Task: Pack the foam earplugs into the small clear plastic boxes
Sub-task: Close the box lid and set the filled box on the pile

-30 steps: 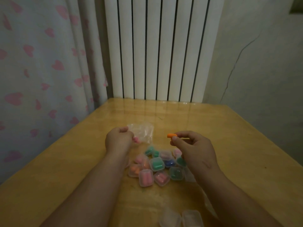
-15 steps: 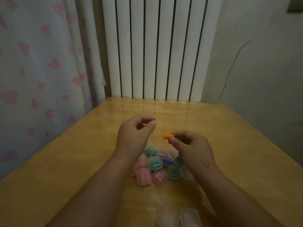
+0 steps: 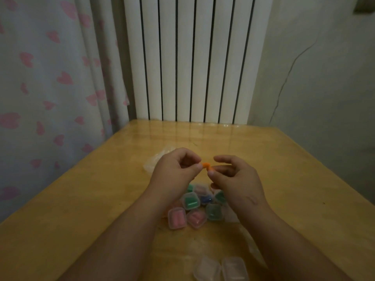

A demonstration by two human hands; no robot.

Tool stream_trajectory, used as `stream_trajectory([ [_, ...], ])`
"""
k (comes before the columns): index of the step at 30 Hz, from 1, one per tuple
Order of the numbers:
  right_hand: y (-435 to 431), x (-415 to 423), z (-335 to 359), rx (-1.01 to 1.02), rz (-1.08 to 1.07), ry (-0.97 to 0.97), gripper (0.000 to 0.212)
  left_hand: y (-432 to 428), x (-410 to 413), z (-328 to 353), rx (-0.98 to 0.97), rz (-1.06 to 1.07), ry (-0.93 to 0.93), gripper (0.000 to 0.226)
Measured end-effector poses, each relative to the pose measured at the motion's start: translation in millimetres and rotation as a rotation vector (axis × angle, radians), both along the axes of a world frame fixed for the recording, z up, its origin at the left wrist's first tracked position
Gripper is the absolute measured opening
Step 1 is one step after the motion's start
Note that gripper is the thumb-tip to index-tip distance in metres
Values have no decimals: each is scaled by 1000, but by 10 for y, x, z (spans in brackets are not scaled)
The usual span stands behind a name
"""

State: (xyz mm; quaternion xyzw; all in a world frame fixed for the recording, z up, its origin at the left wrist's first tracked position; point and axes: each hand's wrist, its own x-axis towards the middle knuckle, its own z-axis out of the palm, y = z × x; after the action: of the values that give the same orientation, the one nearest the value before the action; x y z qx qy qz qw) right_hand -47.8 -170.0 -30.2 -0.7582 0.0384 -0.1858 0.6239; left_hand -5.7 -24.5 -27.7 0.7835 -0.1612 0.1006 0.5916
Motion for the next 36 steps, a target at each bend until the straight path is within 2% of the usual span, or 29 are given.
stream_trajectory([
  [6, 2, -35, 49, 34, 3, 31, 15, -16, 24, -15, -141, -22, 142, 10],
  [9, -3, -46, 46, -67, -9, 14, 8, -20, 18, -17, -182, -38, 175, 7],
  [12, -6, -53, 54, -76, -1, 43, 10, -15, 15, -22, -171, -41, 169, 6],
  [18, 5, -31, 49, 31, 30, 85, 21, -21, 17, -36, -134, -60, 144, 10],
  [25, -4, -54, 34, 20, 66, 98, 27, -23, 31, -57, -130, -73, 151, 10],
  [31, 15, -64, 65, 124, 127, 85, 18, -19, 14, -44, -119, -70, 146, 9],
  [36, -7, -42, 63, 104, 66, 62, 9, -8, -5, -14, -58, -95, 134, 9],
])
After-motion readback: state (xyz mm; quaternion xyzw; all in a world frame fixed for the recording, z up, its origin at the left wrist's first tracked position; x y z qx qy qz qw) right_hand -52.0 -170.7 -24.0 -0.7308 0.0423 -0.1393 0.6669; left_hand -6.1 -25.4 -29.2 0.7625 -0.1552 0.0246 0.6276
